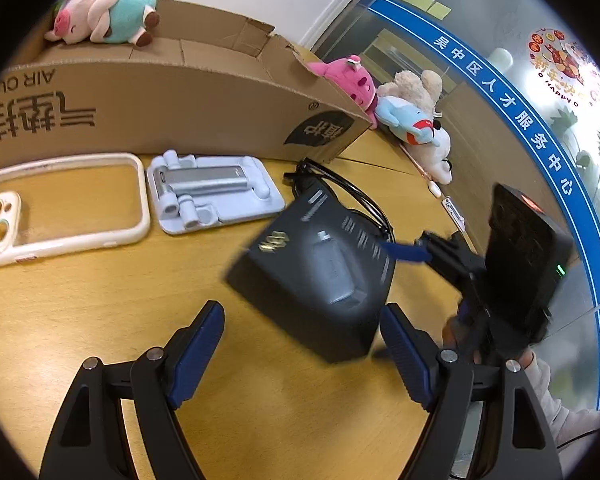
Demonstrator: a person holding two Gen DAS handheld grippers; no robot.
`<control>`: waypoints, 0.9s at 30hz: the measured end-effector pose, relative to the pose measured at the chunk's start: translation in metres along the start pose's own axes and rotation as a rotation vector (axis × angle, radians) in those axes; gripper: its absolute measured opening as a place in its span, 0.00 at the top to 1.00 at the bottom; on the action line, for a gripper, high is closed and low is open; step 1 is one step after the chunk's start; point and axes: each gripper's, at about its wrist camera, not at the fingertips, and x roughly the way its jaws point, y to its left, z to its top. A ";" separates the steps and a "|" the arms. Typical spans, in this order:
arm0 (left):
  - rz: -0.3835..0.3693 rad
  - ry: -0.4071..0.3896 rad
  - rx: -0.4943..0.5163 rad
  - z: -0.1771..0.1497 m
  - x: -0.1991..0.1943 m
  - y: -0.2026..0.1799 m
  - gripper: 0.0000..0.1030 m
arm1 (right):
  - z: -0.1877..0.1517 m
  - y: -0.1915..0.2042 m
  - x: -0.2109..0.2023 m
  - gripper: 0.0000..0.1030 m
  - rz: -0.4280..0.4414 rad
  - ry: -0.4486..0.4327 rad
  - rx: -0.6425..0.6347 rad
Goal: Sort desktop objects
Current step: 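Move both grippers to the black charger box and grasp it, then lift the charger box with both grippers over the cardboard box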
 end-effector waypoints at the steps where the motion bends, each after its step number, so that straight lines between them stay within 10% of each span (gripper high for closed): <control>1: -0.006 0.002 -0.004 -0.001 0.000 0.001 0.22 | -0.002 0.009 -0.002 0.00 0.035 -0.001 -0.014; 17: 0.046 -0.018 -0.014 0.010 0.001 0.009 0.38 | 0.003 0.041 0.029 0.11 -0.151 -0.011 -0.052; 27: 0.081 -0.290 0.190 0.128 -0.088 -0.037 0.38 | 0.119 0.042 -0.039 0.12 -0.268 -0.267 -0.167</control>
